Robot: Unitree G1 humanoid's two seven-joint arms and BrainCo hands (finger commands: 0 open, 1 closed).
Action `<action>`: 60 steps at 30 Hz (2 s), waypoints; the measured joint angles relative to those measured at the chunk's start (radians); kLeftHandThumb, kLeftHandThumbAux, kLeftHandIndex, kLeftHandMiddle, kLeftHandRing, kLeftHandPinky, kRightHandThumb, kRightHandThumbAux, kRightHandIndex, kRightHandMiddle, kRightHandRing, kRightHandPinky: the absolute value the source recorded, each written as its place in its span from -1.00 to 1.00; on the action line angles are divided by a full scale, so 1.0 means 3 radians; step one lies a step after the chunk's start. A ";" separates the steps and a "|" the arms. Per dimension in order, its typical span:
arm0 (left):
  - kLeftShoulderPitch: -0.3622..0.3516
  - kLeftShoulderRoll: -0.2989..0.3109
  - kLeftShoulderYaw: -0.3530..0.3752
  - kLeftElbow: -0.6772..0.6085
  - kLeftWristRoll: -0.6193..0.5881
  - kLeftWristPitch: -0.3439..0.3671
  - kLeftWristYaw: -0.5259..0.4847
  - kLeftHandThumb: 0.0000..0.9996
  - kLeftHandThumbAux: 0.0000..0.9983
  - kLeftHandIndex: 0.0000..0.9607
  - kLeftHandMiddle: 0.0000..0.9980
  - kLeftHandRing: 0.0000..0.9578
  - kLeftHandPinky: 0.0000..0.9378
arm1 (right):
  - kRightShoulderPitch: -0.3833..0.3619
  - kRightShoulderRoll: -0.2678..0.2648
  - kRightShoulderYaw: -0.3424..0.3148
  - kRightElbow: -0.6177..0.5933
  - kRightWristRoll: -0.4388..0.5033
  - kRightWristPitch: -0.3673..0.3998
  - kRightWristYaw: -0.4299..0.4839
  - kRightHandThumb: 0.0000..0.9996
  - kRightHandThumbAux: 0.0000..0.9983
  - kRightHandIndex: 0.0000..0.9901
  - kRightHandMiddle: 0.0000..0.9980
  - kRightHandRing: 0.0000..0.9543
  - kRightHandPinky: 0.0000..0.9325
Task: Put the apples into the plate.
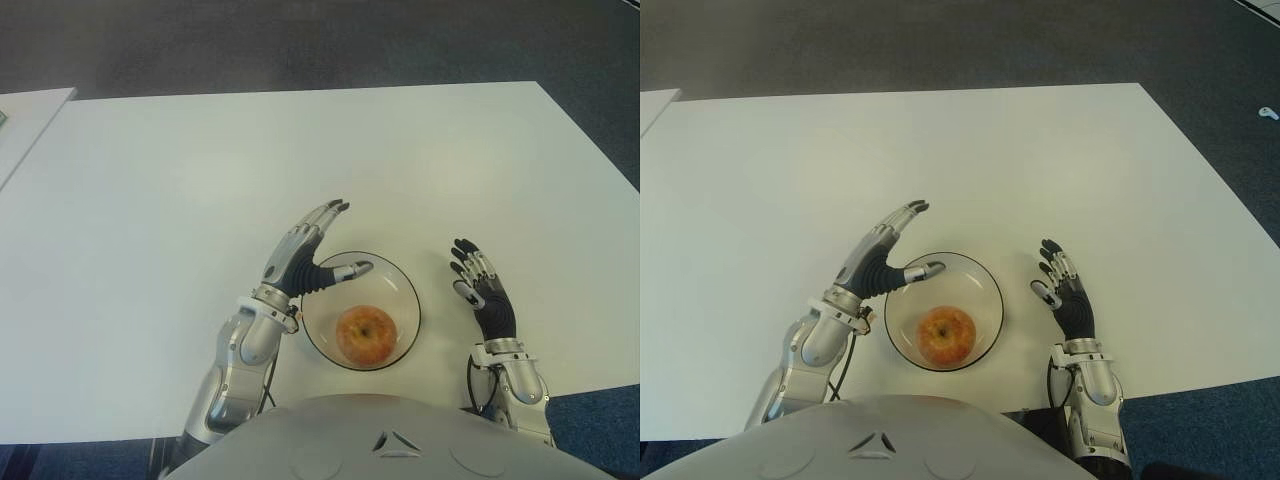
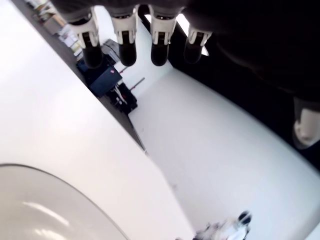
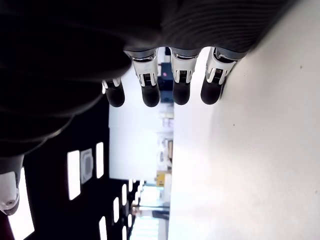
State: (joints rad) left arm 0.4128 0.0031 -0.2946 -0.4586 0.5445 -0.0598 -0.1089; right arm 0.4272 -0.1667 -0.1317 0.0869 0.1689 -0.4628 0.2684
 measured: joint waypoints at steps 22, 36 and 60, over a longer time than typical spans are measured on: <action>0.0664 -0.0281 0.0523 0.1158 -0.1271 -0.1330 0.0723 -0.88 0.04 -0.77 -0.86 -0.91 -0.90 | 0.0308 0.0060 0.0014 -0.0379 0.0100 0.0218 0.0051 -0.82 0.02 -1.00 -1.00 -1.00 -1.00; 0.0738 -0.0226 0.0525 0.1477 -0.1212 -0.1682 0.0812 -0.88 -0.03 -0.87 -0.83 -0.84 -0.79 | 0.0349 0.0064 0.0021 -0.0446 0.0073 0.0255 0.0031 -0.84 0.03 -1.00 -1.00 -1.00 -1.00; 0.0935 -0.0201 0.0384 0.1364 -0.1276 -0.1361 0.0768 -0.80 0.15 -0.97 -0.88 -0.88 -0.87 | 0.0394 0.0042 0.0049 -0.0547 0.0020 0.0320 0.0066 -0.88 0.05 -1.00 -1.00 -1.00 -1.00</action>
State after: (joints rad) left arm 0.6931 -0.0573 -0.1796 -0.0495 0.1617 -0.4683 0.1215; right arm 0.5455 -0.1541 -0.1171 -0.0773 0.1750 -0.3669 0.2882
